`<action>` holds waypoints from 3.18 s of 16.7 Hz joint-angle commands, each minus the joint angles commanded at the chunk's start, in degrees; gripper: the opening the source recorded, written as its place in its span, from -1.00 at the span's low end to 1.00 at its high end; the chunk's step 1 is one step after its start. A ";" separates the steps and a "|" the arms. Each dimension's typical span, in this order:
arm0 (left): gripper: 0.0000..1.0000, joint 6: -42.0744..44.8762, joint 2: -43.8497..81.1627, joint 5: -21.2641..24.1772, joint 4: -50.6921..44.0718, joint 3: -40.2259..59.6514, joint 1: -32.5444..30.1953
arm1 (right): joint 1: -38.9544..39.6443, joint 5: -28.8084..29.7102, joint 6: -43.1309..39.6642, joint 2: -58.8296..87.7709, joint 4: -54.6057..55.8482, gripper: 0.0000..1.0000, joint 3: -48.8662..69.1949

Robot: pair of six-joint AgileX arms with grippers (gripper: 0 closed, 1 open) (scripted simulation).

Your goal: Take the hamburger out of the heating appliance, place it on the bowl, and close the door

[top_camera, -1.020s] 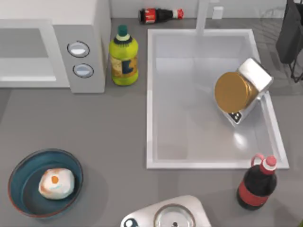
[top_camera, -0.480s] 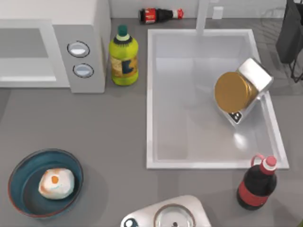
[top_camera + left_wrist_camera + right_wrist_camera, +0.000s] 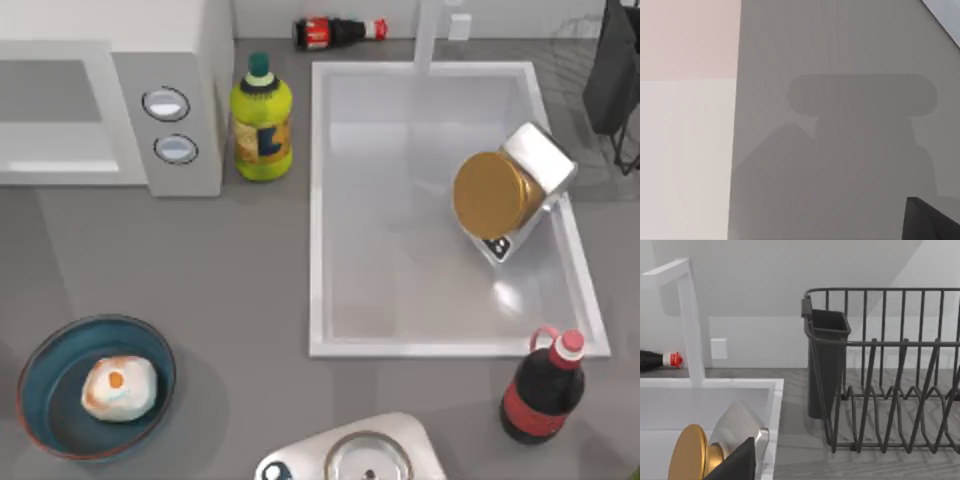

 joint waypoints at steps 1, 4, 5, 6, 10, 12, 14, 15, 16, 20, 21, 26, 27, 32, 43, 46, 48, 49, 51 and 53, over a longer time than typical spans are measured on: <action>-1.00 -1.20 -0.82 -0.27 0.64 -1.54 -0.68 | 0.00 0.00 0.00 0.00 0.00 1.00 0.00; -1.00 -3.00 -1.51 -0.60 1.42 -3.76 -1.44 | 0.00 0.00 0.00 0.00 0.00 1.00 0.00; -1.00 -3.00 -1.51 -0.60 1.42 -3.76 -1.44 | 0.00 0.00 0.00 0.00 0.00 1.00 0.00; -1.00 -3.00 -1.51 -0.60 1.42 -3.76 -1.44 | 0.00 0.00 0.00 0.00 0.00 1.00 0.00; -1.00 -5.22 -3.60 -1.98 2.22 -6.00 -3.40 | 0.00 0.00 0.00 0.00 0.00 1.00 0.00; -1.00 -9.18 -8.01 -4.36 3.60 -9.86 -7.64 | 0.00 0.00 0.00 0.00 0.00 1.00 0.00; -1.00 -13.95 -13.70 -7.12 5.27 -14.40 -13.02 | 0.00 0.00 0.00 0.00 0.00 1.00 0.00; -1.00 -16.17 -16.00 -8.42 6.07 -16.60 -15.31 | 0.00 0.00 0.00 0.00 0.00 1.00 0.00; -1.00 -17.84 -17.68 -9.52 6.74 -18.26 -16.99 | 0.00 0.00 0.00 0.00 0.00 1.00 0.00; -1.00 -19.40 -19.25 -10.69 7.42 -19.80 -18.57 | 0.00 0.00 0.00 0.00 0.00 1.00 0.00; -1.00 -19.38 -19.00 -10.44 7.28 -19.68 -18.35 | 0.00 0.00 0.00 0.00 0.00 1.00 0.00; -1.00 -24.73 -21.65 -15.16 7.57 -21.38 -24.86 | 0.00 0.00 0.00 0.00 0.00 1.00 0.00; -1.00 -26.85 -22.71 -17.04 7.69 -22.05 -27.89 | 0.00 0.00 0.00 0.00 0.00 1.00 0.00; -1.00 -38.31 -28.81 -27.07 8.33 -25.81 -43.82 | 0.00 0.00 0.00 0.00 0.00 1.00 0.00; -1.00 -41.97 -26.27 -30.22 10.44 -23.83 -47.72 | 0.00 0.00 0.00 0.00 0.00 1.00 0.00; -1.00 -42.30 -16.97 -30.59 13.86 -18.70 -48.35 | 0.00 0.00 0.00 0.00 0.00 1.00 0.00; -1.00 -42.57 -10.05 -30.89 16.38 -15.06 -48.85 | 0.00 0.00 0.00 0.00 0.00 1.00 0.00; -1.00 -42.70 -7.15 -31.04 17.57 -13.42 -49.09 | 0.00 0.00 0.00 0.00 0.00 1.00 0.00; -1.00 -42.92 -3.11 -31.28 19.48 -10.78 -49.47 | 0.00 0.00 0.00 0.00 0.00 1.00 0.00; -1.00 -43.02 -1.52 -31.40 20.36 -9.56 -49.66 | 0.00 0.00 0.00 0.00 0.00 1.00 0.00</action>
